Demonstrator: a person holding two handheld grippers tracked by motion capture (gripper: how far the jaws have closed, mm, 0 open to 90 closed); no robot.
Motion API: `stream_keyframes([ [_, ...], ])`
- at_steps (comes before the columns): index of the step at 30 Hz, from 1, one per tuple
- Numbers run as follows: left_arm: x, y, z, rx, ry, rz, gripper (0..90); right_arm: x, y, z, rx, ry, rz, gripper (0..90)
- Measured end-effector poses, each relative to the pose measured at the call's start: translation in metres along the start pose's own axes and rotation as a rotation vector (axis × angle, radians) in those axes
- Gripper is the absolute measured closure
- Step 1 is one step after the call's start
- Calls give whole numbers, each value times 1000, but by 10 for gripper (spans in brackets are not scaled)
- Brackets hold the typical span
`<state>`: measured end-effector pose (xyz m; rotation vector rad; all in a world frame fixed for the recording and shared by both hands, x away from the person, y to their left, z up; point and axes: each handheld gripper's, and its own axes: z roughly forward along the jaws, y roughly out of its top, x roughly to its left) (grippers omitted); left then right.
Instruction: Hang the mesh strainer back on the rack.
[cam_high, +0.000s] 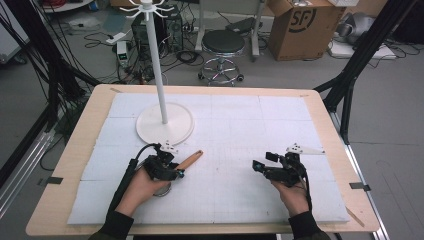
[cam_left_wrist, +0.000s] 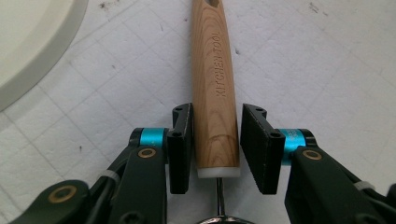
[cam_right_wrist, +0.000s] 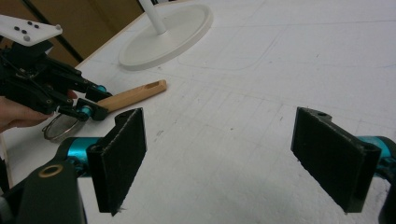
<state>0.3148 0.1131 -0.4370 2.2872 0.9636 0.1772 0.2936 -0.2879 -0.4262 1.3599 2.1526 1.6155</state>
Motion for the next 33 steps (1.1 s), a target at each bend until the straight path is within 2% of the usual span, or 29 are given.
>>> stream_keyframes([
  [5,-8,6,2,47,51,28,641,0,1,0,-4,5,-1,173],
  [8,-7,8,2,61,46,22,641,1,1,1,-5,11,0,170],
  [12,-9,12,4,87,60,34,640,0,2,1,-10,15,-4,169],
  [14,-7,15,4,104,43,23,641,1,2,0,-8,15,4,169],
  [18,-6,20,5,137,37,25,642,1,2,-1,-15,18,-3,169],
  [25,-7,33,9,237,40,38,646,0,2,0,-14,15,0,175],
  [30,-8,40,12,285,52,43,661,-1,3,-1,-19,12,9,176],
  [33,-9,41,13,293,56,46,684,-1,3,-2,-21,11,5,175],
])
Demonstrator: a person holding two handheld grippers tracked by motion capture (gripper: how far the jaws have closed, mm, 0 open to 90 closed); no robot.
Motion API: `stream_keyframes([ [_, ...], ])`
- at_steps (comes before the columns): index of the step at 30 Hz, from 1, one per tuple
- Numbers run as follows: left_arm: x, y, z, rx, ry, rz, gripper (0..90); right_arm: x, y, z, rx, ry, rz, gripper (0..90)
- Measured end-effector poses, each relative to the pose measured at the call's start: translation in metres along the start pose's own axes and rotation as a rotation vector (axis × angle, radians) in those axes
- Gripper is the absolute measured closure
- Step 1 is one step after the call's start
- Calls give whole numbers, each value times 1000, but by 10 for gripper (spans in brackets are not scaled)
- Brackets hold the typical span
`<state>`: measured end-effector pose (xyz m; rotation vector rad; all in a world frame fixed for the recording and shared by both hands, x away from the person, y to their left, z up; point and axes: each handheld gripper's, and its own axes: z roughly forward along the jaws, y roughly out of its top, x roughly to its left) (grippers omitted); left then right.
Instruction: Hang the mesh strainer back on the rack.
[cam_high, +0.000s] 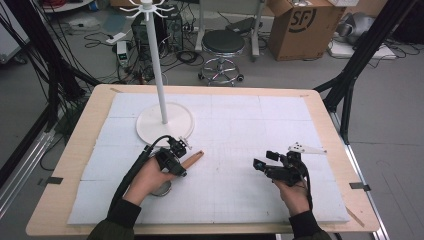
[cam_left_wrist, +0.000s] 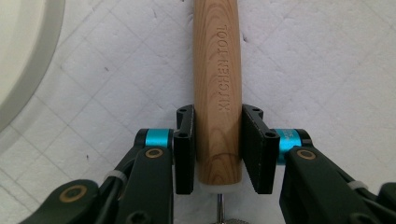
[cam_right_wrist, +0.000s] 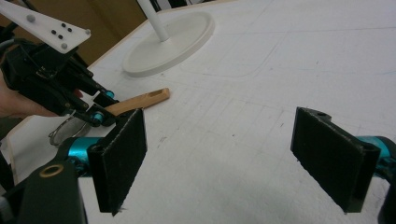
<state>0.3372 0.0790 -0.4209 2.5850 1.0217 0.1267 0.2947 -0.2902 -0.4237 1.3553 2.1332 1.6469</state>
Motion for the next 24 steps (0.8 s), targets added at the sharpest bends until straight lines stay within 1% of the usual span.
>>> stream_keyframes([
  [2,-1,0,0,-6,10,10,689,0,0,-1,-2,1,1,174],
  [3,-2,-1,0,-7,15,26,690,0,0,-1,-1,1,2,173],
  [4,-2,-2,0,-17,18,30,691,0,0,-1,-2,0,3,173],
  [5,-2,-4,0,-33,13,28,692,0,0,-1,-4,0,-1,173],
  [6,0,-8,-1,-59,5,28,693,0,0,-1,-1,0,2,173],
  [8,6,-17,-1,-122,-38,3,694,0,0,-1,-4,-5,-2,173],
  [10,11,-23,-1,-170,-75,-7,693,0,0,-1,-4,-7,2,173],
  [12,14,-27,-1,-195,-96,-16,693,-1,0,-1,-7,-7,0,173],
  [14,17,-30,-2,-222,-110,-14,693,-1,0,-2,-7,-9,1,173],
  [16,20,-34,-2,-254,-132,-40,693,-1,0,-2,-7,-11,3,173],
  [17,22,-36,-2,-268,-128,-39,693,-1,0,-2,-6,-12,7,173],
  [18,23,-37,-3,-279,-126,-47,694,-2,0,-2,-9,-16,0,173],
  [19,25,-39,-4,-290,-138,-48,694,-2,-1,-3,-10,-17,2,173],
  [20,26,-41,-5,-314,-141,-56,693,-2,-1,-3,-12,-17,1,173],
  [22,29,-43,-8,-321,-144,-56,694,-3,-1,-3,-11,-20,-3,173],
  [23,30,-45,-9,-330,-129,-61,694,-3,-1,-2,-11,-20,-2,173],
  [24,32,-46,-10,-337,-133,-65,694,-3,-1,-2,-9,-19,4,173],
])
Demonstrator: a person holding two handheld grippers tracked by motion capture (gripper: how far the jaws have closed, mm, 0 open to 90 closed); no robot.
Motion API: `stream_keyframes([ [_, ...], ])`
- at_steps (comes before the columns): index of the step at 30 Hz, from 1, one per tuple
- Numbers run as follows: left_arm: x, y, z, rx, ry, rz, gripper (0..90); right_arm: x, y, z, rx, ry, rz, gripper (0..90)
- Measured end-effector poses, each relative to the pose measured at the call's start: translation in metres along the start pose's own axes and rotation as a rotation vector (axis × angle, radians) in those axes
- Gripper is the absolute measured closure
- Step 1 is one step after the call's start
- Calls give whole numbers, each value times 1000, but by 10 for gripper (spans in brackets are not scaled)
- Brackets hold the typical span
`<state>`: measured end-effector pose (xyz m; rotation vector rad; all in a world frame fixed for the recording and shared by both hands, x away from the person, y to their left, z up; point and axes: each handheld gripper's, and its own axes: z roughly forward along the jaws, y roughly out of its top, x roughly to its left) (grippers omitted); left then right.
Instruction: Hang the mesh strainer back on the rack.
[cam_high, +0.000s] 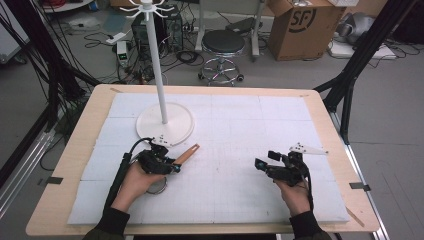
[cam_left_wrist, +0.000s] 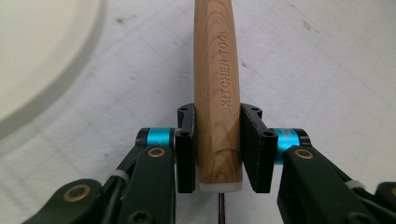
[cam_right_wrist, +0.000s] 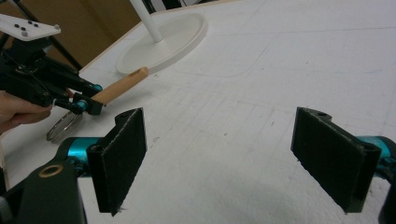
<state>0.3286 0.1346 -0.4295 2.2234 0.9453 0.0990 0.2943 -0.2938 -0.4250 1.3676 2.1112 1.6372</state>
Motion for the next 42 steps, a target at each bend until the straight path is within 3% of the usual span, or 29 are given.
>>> stream_keyframes([
  [5,4,-1,-14,-77,13,-13,694,1,0,0,3,-2,2,173],
  [11,6,1,-34,-174,-8,-29,695,1,0,0,1,-4,-1,173],
  [21,12,5,-69,-337,3,-56,694,1,0,0,-2,-1,-2,173],
  [25,16,7,-85,-407,-12,-73,694,1,0,0,-2,-2,-3,173],
  [33,24,23,-122,-534,-28,-85,694,0,0,0,-1,-2,-1,168],
  [42,28,40,-160,-638,-30,-87,694,-1,1,0,-9,8,-7,163],
])
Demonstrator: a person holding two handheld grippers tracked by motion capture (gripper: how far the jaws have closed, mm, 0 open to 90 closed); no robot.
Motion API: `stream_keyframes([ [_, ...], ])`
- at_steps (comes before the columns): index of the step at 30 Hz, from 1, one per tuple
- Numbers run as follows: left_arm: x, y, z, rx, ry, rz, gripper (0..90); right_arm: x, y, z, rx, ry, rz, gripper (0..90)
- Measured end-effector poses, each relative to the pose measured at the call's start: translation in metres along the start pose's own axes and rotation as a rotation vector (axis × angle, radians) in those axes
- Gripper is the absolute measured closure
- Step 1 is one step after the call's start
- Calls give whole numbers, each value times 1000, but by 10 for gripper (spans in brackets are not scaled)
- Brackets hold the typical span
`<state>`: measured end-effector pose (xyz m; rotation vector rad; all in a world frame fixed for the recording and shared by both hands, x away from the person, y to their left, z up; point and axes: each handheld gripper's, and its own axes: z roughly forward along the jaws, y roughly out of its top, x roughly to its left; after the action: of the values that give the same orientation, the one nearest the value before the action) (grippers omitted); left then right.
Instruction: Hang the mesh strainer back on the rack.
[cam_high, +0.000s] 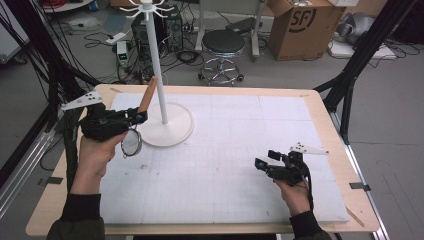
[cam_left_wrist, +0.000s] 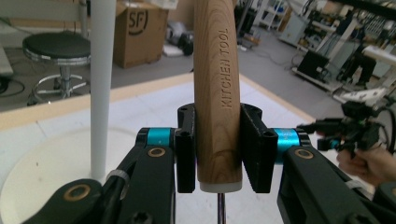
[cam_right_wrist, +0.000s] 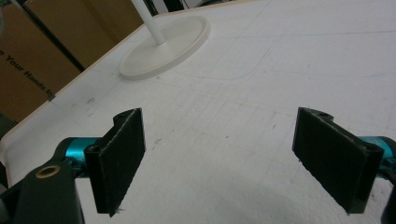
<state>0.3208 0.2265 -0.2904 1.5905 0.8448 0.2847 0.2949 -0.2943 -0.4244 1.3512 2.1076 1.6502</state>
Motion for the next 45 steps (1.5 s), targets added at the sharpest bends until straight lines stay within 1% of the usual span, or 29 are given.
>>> stream_keyframes([
  [2,1,6,-2,-11,3,6,694,-1,0,0,-2,0,2,163],
  [5,2,15,-4,-29,0,5,693,-3,0,1,-8,23,27,162],
  [11,2,34,-6,-41,2,22,693,-6,1,1,-8,21,37,162],
  [15,2,46,-8,-63,-5,27,693,-7,1,1,-13,23,36,162],
  [17,2,53,-9,-66,-5,35,693,-8,1,1,-11,21,45,162],
  [18,3,56,-10,-70,-4,35,693,-9,1,1,-16,19,40,162],
  [19,3,59,-11,-73,-4,38,693,-9,1,0,-12,21,50,162],
  [21,4,65,-14,-78,0,33,693,-11,1,1,-14,19,54,162],
  [23,5,71,-17,-81,5,40,693,-13,2,1,-15,18,59,162],
  [30,4,92,-29,-96,16,50,693,-14,1,-1,-23,14,68,162],
  [33,3,99,-32,-98,25,60,693,-15,1,-3,-26,12,71,162],
  [37,4,107,-35,-121,21,53,693,-15,1,-4,-28,14,69,162],
  [43,8,116,-32,-112,32,50,693,-16,1,-5,-31,14,74,162],
  [45,11,118,-31,-114,24,47,693,-16,1,-6,-34,13,76,162],
])
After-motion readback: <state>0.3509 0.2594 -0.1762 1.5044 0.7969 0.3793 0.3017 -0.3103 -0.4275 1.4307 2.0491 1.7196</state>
